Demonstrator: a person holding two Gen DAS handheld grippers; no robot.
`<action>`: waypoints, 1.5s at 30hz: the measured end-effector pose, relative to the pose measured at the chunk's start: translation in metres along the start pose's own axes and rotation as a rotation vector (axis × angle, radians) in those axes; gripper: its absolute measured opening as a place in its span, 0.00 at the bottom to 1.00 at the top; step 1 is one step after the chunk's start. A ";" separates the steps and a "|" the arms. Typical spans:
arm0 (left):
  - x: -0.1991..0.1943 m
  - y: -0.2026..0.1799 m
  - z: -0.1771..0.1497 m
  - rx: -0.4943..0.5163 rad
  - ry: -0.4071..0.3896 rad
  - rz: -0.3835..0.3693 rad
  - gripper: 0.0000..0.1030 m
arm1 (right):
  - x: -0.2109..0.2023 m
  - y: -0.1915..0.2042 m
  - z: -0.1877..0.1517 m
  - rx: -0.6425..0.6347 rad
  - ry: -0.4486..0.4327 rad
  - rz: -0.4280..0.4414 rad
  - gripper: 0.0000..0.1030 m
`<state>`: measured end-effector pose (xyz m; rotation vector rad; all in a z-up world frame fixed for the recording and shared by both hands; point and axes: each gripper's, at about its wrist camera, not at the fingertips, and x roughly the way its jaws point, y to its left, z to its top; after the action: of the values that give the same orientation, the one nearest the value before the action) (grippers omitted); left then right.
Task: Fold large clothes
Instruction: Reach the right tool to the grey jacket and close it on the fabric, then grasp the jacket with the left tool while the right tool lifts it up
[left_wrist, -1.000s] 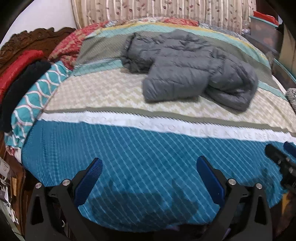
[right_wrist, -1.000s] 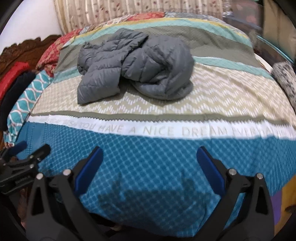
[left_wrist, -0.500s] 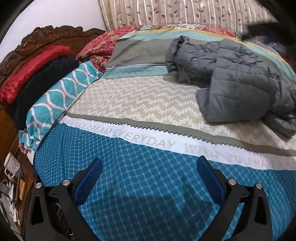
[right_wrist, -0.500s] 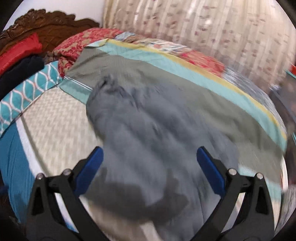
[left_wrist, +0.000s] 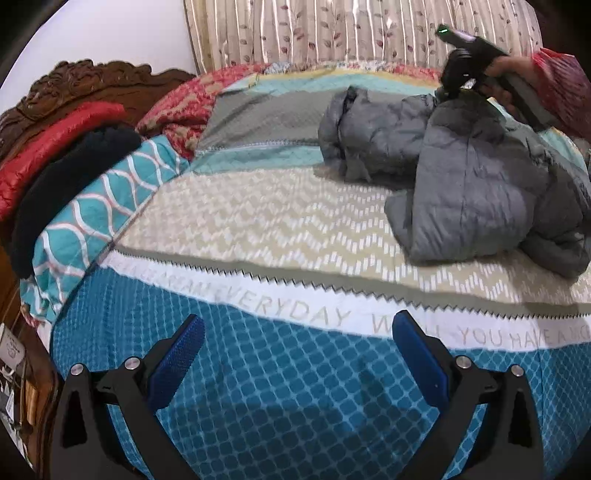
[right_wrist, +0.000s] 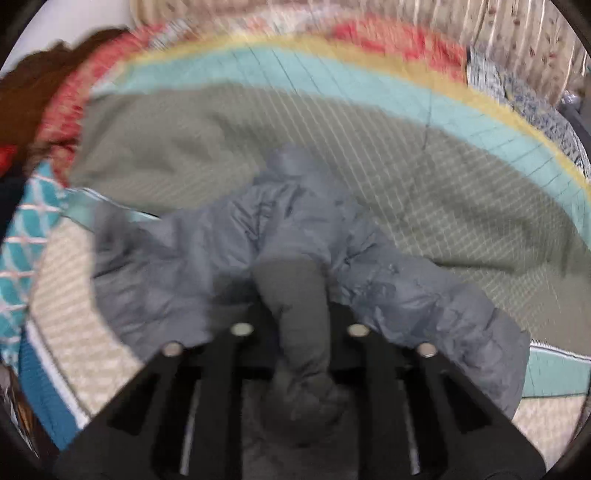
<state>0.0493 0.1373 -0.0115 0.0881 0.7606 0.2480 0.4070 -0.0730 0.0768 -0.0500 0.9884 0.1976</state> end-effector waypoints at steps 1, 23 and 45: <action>-0.002 0.000 0.002 -0.001 -0.010 0.005 0.23 | -0.022 -0.001 -0.008 -0.025 -0.046 0.004 0.08; -0.066 -0.055 0.007 0.178 -0.151 0.032 0.23 | -0.254 -0.121 -0.373 0.136 -0.317 -0.286 0.08; -0.019 -0.167 -0.079 1.202 -0.676 0.064 0.23 | -0.229 -0.205 -0.444 0.443 -0.207 -0.388 0.08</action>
<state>0.0135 -0.0299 -0.0840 1.2702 0.1376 -0.2108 -0.0422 -0.3657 0.0134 0.1799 0.7798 -0.3671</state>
